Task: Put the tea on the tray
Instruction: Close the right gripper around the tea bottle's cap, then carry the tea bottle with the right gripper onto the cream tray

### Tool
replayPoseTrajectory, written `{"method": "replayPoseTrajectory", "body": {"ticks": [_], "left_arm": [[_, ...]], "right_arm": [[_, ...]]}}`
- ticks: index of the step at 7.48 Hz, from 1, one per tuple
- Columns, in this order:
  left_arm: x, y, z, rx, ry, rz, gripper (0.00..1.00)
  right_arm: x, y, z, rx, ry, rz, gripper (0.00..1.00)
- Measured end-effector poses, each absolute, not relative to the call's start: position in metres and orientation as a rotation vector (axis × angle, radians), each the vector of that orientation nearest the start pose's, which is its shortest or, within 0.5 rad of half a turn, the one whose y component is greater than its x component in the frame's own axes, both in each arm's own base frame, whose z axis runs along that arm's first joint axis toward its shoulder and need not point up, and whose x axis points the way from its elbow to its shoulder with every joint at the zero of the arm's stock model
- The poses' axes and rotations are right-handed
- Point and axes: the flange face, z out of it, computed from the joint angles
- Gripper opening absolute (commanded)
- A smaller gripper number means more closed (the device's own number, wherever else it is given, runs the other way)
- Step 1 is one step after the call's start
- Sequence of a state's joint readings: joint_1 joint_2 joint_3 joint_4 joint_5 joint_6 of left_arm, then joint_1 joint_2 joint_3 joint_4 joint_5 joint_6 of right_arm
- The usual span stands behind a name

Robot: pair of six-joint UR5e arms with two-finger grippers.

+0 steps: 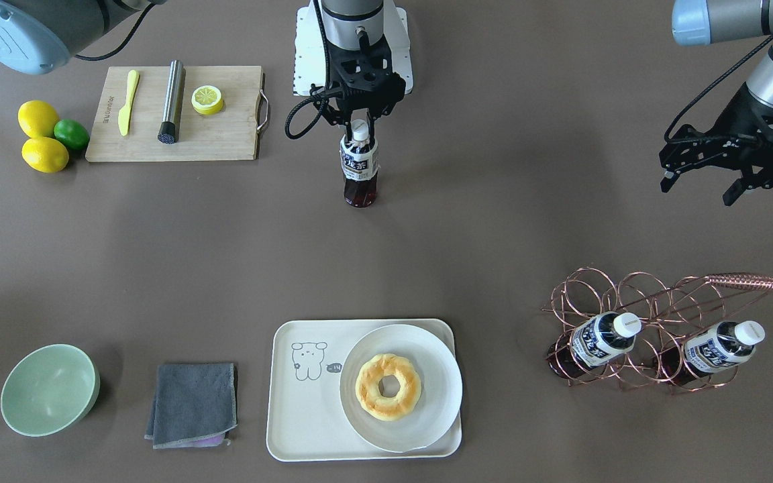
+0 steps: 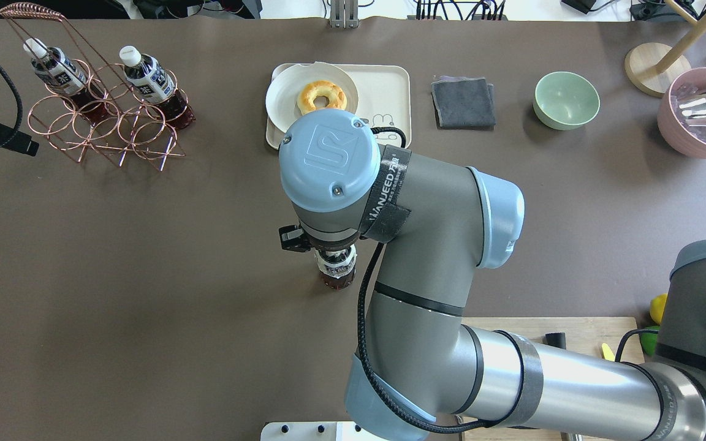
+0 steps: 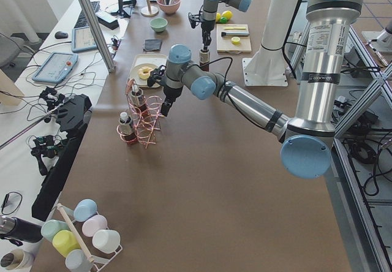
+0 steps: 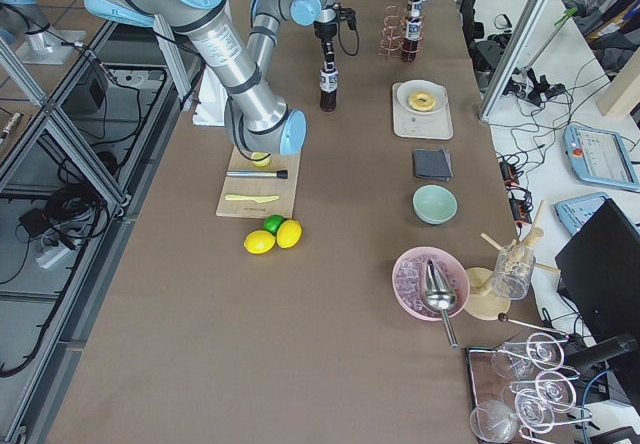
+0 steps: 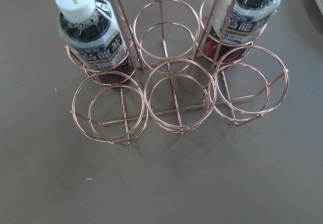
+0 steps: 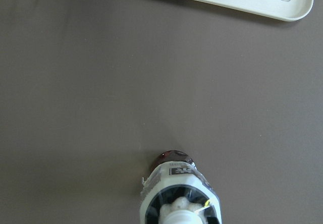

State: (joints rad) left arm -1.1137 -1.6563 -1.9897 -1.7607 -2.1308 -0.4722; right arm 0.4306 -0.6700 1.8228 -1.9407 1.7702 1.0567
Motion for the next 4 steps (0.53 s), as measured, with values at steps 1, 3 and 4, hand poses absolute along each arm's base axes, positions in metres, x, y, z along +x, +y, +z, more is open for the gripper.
{"method": "replayPoseTrajectory", "body": {"ticks": [1,3,4], "left_arm": [[0.152,-0.493,0.397,0.364,0.784,0.18,0.97],[0.142,-0.493,0.395,0.365,0.797,0.17,0.97],[0.121,-0.491,0.399,0.352,0.825,0.152,0.98]], "right_arm": [[-0.523,-0.37,0.064,0.187,-0.786,-0.15,0.0],[-0.495,-0.4,0.053,0.18,-0.813,-0.109,0.0],[-0.476,-0.423,0.051,0.181,-0.819,-0.08,0.0]]}}
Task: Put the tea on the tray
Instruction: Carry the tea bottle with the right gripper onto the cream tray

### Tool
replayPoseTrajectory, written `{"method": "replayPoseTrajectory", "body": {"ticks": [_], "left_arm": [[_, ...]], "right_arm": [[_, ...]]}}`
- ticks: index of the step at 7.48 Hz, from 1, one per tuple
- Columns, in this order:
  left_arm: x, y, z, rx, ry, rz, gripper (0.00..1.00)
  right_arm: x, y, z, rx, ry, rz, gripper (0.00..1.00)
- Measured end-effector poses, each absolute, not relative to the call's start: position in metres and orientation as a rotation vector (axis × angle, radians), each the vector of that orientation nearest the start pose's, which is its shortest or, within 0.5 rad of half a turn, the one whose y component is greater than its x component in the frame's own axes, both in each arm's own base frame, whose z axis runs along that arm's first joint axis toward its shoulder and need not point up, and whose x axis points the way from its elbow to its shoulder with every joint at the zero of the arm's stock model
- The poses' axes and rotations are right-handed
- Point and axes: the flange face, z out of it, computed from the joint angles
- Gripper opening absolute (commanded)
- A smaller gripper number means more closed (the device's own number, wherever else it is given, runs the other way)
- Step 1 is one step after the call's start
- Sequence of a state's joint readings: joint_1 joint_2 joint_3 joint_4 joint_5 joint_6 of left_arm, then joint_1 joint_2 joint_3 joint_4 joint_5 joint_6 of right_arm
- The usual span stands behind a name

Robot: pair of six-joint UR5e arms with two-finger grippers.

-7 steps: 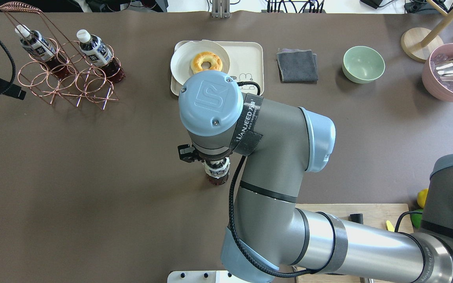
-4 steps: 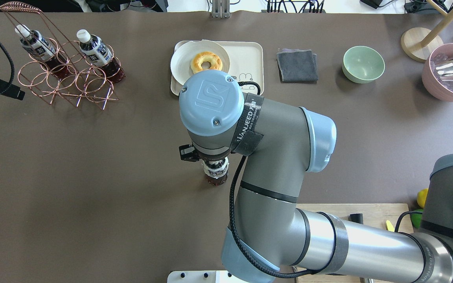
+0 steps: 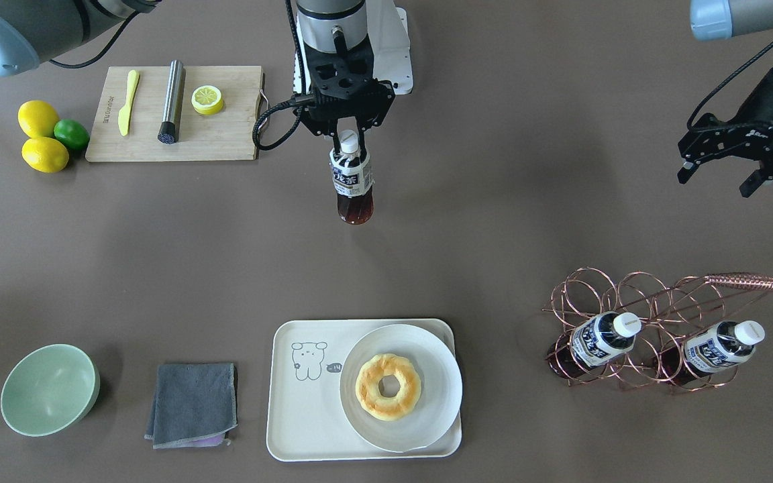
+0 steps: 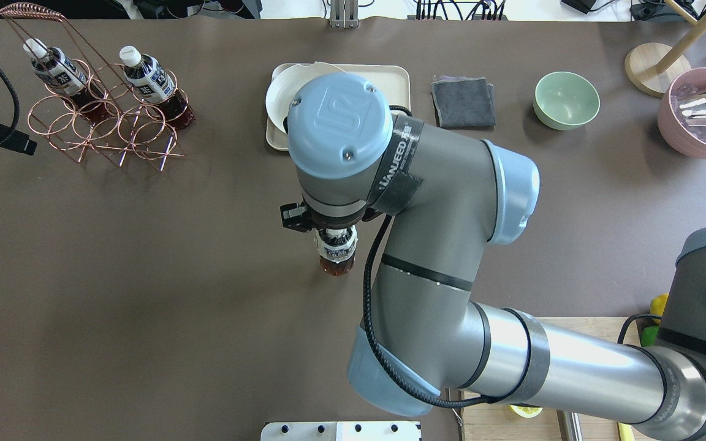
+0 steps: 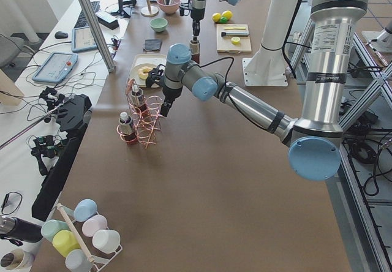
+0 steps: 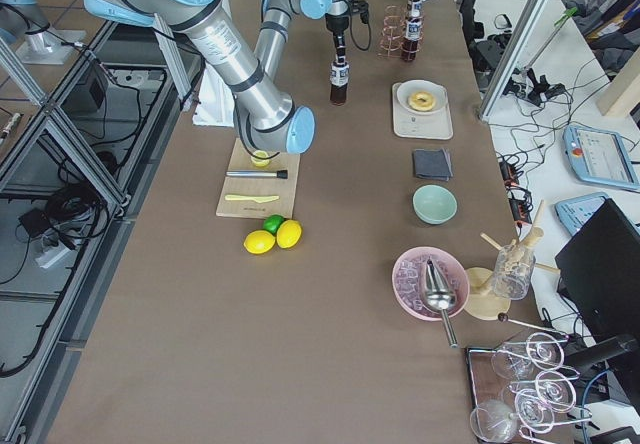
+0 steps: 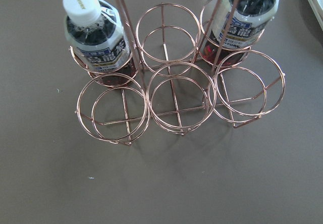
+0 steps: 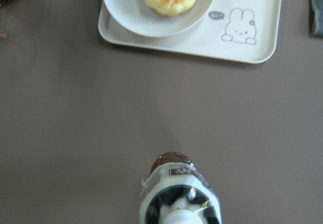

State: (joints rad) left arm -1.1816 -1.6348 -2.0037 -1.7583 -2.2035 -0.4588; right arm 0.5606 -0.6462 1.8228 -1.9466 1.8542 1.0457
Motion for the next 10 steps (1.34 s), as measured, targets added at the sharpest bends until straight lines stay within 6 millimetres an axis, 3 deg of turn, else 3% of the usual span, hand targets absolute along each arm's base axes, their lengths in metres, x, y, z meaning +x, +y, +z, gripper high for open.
{"method": "replayPoseTrajectory", "body": {"ticks": [2,4,5,7,9,10], "left_arm": [[0.061,-0.48,0.423,0.353,0.853,0.146,0.97],[0.01,-0.462,0.456,0.368,0.837,0.159,0.97],[-0.003,-0.453,0.469,0.366,0.832,0.164,0.97],[-0.017,-0.438,0.485,0.365,0.828,0.152,0.97],[-0.027,-0.427,0.492,0.375,0.838,0.14,0.97],[-0.03,-0.425,0.492,0.38,0.841,0.135,0.97]], "right_arm": [[-0.442,-0.483,0.05,0.182,-0.808,-0.025,0.0],[-0.437,-0.554,0.06,0.195,-0.783,0.03,0.0],[-0.436,-0.591,0.074,0.198,-0.776,0.051,0.0],[-0.432,-0.642,0.087,0.18,-0.764,0.064,0.0],[-0.439,-0.675,0.107,0.183,-0.758,0.072,0.0],[-0.443,-0.682,0.115,0.182,-0.755,0.073,0.0]]}}
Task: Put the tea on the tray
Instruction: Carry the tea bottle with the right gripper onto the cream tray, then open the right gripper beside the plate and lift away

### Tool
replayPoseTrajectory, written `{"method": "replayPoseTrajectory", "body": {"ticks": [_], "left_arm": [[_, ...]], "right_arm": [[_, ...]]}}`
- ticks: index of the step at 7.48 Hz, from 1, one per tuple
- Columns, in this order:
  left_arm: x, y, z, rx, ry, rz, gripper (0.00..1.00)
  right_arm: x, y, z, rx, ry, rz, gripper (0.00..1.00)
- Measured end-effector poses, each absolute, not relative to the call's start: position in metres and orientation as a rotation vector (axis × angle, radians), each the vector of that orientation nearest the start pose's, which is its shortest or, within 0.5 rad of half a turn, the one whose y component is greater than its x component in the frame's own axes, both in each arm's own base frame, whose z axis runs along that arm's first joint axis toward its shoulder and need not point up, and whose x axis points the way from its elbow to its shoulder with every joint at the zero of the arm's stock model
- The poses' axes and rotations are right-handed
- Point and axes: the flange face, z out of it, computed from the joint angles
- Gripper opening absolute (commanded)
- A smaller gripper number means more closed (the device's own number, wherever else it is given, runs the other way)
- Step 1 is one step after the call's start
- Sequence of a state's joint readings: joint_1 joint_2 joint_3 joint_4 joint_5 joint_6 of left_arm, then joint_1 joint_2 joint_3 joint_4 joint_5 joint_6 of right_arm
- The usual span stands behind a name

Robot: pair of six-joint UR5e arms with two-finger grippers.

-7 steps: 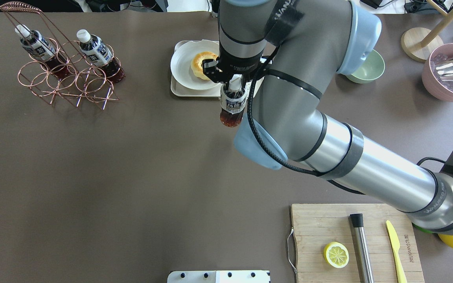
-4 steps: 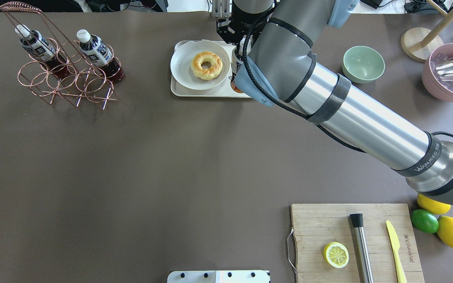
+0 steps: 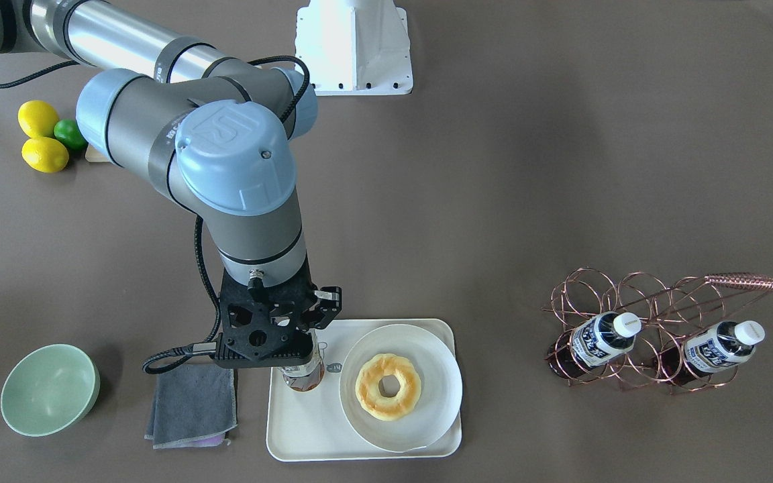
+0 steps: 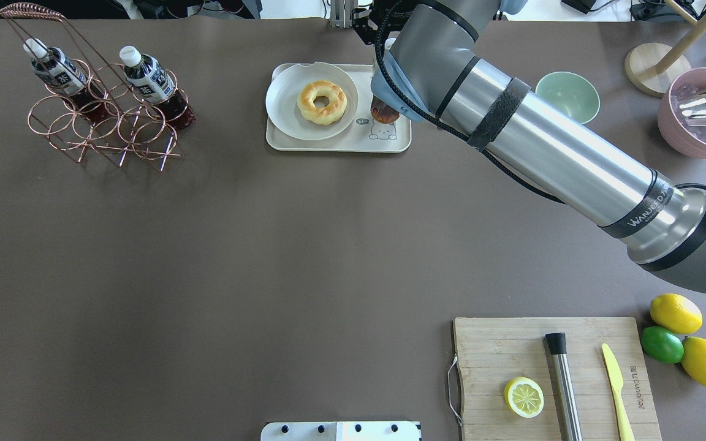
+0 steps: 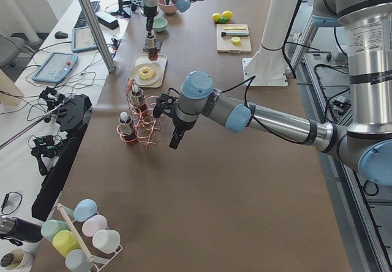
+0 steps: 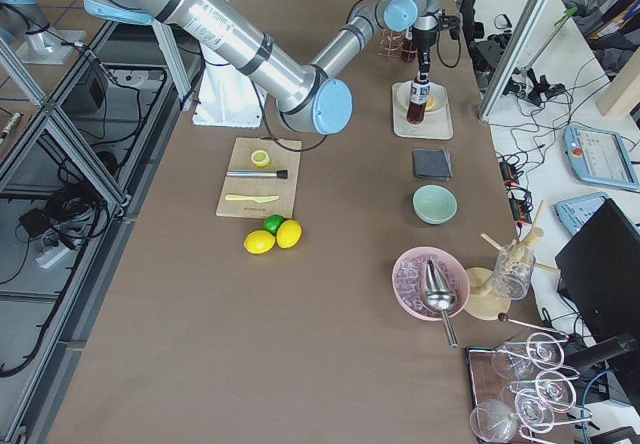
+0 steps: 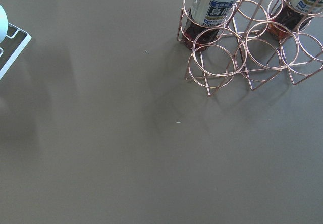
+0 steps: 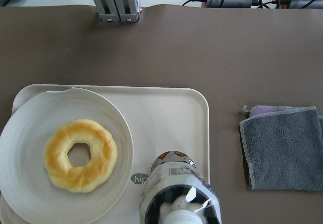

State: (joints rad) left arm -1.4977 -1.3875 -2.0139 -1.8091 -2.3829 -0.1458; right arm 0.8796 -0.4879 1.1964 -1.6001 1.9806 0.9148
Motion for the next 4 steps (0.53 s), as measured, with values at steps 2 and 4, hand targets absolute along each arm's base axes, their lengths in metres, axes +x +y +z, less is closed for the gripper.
{"method": "replayPoseTrajectory", "body": {"ticks": [2,4], "left_arm": [[-0.033,-0.424,0.492,0.385,0.841,0.129,0.97],[-0.033,-0.424,0.492,0.385,0.841,0.128,0.97]], "right_arm": [[-0.448,-0.689,0.125,0.183,-0.754,0.07,0.0],[-0.453,-0.697,0.135,0.195,-0.764,0.066,0.17]]}}
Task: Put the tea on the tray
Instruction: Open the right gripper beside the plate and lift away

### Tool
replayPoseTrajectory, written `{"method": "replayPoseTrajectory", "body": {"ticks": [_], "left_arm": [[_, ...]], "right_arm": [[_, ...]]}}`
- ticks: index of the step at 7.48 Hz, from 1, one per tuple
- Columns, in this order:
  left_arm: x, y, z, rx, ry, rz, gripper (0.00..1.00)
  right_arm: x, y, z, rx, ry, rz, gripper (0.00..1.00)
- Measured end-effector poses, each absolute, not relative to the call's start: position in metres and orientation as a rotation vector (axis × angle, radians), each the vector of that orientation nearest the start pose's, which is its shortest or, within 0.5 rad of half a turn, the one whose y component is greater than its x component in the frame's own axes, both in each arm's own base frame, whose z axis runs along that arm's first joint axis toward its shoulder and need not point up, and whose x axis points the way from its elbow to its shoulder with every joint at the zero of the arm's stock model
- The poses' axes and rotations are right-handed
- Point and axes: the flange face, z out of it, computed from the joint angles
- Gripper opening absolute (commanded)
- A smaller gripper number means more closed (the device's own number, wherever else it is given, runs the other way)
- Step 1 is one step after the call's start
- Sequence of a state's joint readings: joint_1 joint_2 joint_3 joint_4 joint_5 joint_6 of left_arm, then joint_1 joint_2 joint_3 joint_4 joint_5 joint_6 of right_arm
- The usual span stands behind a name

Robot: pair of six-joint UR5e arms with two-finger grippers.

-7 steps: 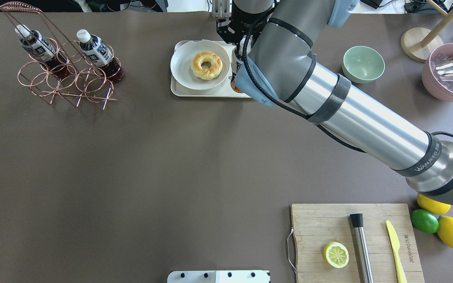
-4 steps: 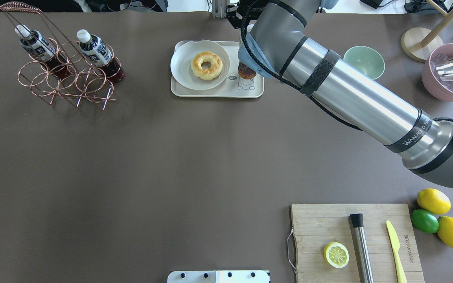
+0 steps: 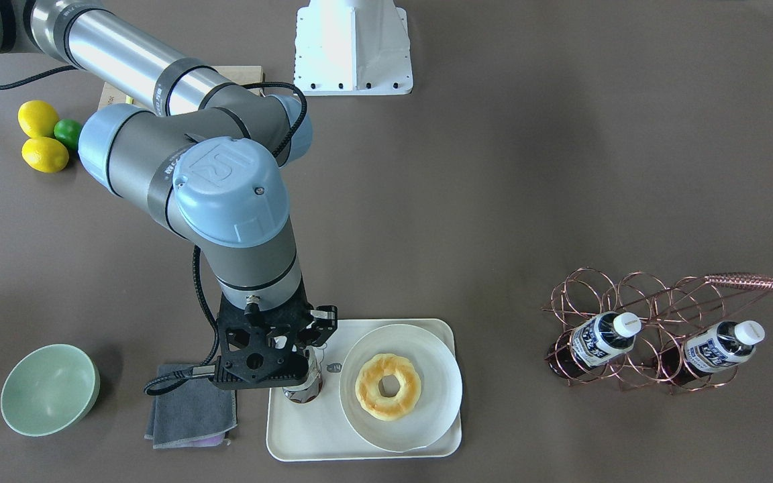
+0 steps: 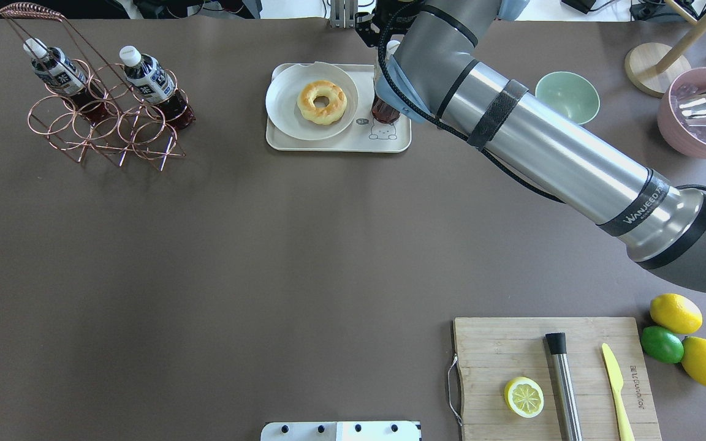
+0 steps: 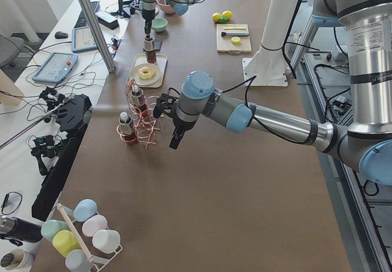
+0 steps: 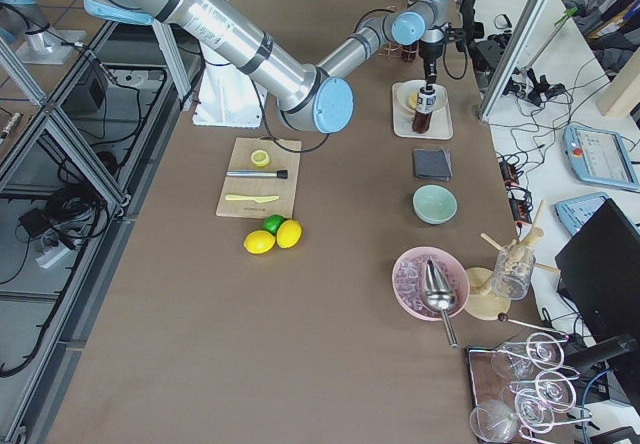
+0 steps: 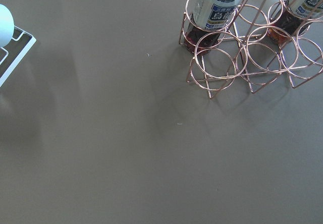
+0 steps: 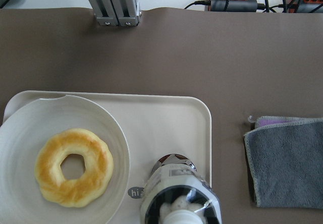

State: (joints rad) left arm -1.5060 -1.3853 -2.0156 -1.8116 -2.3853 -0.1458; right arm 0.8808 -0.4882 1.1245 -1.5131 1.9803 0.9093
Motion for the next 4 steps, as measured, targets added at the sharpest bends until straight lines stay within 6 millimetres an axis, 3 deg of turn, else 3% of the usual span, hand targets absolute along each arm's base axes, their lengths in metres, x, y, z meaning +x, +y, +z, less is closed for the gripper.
{"method": "replayPoseTrajectory", "body": {"ticks": [1,4], "left_arm": [[-0.0336,-0.4243,0.492,0.384,0.841,0.127,0.97],[-0.033,-0.4252,0.4917,0.382,0.842,0.125,0.98]], "right_arm": [[-0.4544,-0.6984,0.137,0.2,-0.769,0.063,0.99],[-0.4524,-0.6984,0.1363,0.221,-0.776,0.019,1.0]]}}
